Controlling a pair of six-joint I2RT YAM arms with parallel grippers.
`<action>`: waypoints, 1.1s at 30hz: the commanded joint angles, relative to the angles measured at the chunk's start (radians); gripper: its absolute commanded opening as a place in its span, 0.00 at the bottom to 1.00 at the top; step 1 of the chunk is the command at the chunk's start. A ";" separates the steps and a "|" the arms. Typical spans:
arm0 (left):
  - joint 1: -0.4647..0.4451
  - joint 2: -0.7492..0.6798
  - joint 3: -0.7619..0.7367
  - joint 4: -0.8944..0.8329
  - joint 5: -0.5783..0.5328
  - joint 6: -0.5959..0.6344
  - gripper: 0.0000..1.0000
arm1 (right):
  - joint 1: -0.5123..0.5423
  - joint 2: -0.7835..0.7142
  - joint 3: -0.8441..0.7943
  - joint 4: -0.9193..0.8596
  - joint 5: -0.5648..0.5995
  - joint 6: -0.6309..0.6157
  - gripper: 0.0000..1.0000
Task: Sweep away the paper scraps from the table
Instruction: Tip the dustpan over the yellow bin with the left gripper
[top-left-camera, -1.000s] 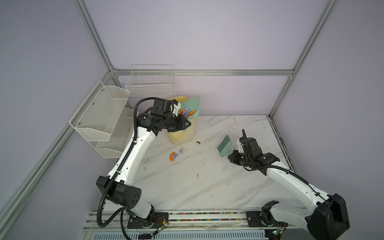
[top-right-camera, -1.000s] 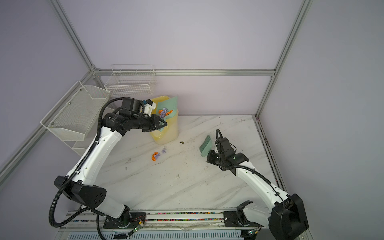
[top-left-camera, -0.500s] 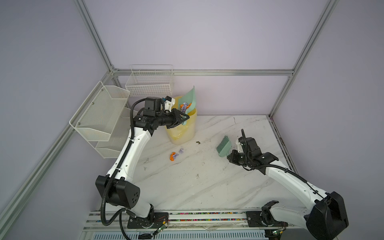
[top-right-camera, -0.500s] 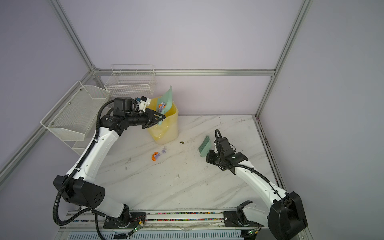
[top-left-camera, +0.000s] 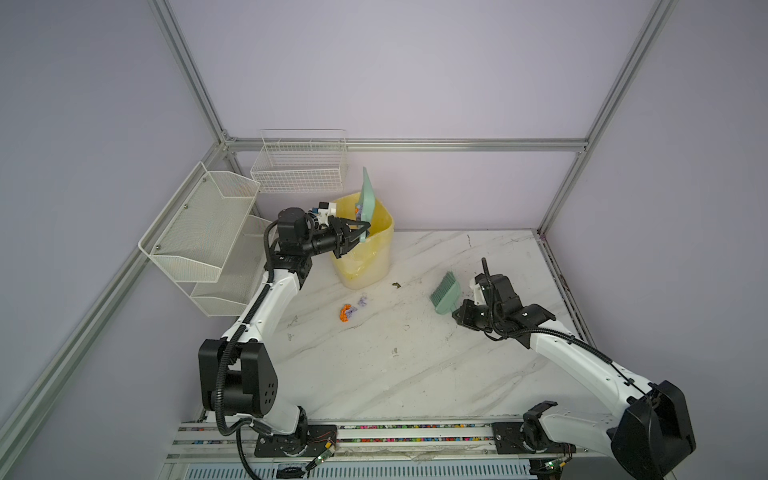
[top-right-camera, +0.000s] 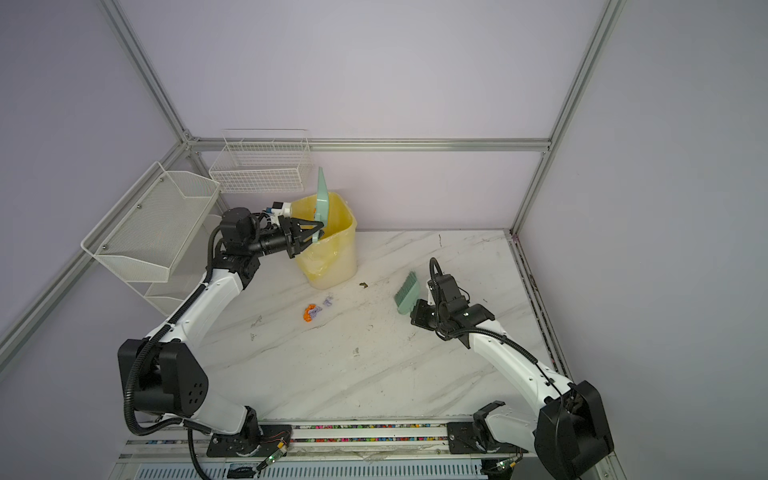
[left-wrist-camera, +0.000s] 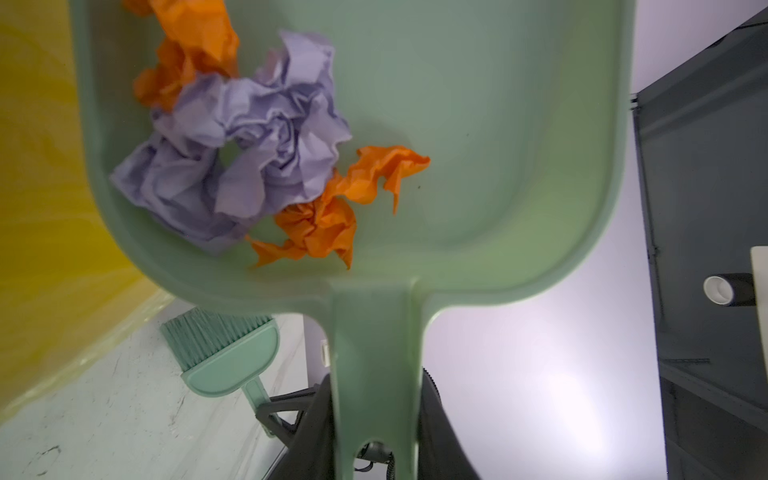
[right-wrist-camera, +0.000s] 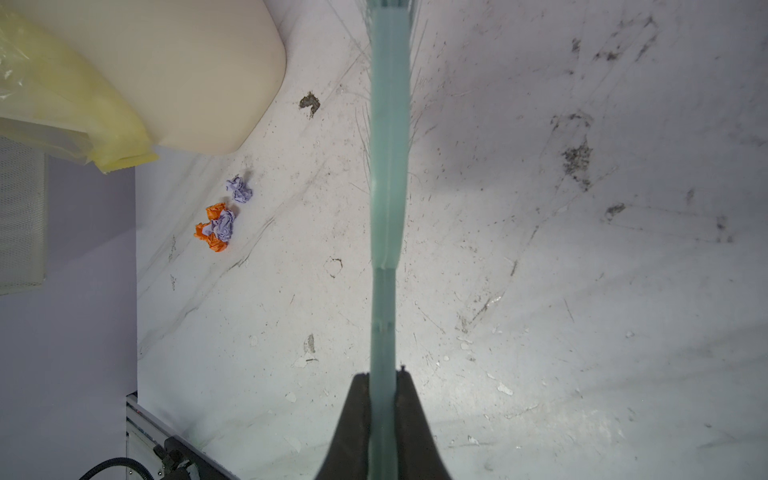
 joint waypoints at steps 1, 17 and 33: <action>0.018 0.011 -0.073 0.465 0.059 -0.302 0.10 | -0.006 -0.011 -0.006 0.026 -0.011 -0.002 0.00; 0.031 0.147 -0.207 1.183 -0.062 -0.839 0.10 | -0.006 -0.017 0.020 0.009 -0.009 0.004 0.00; 0.032 -0.067 -0.194 0.524 0.081 -0.320 0.12 | -0.006 -0.072 0.000 0.032 0.008 0.032 0.00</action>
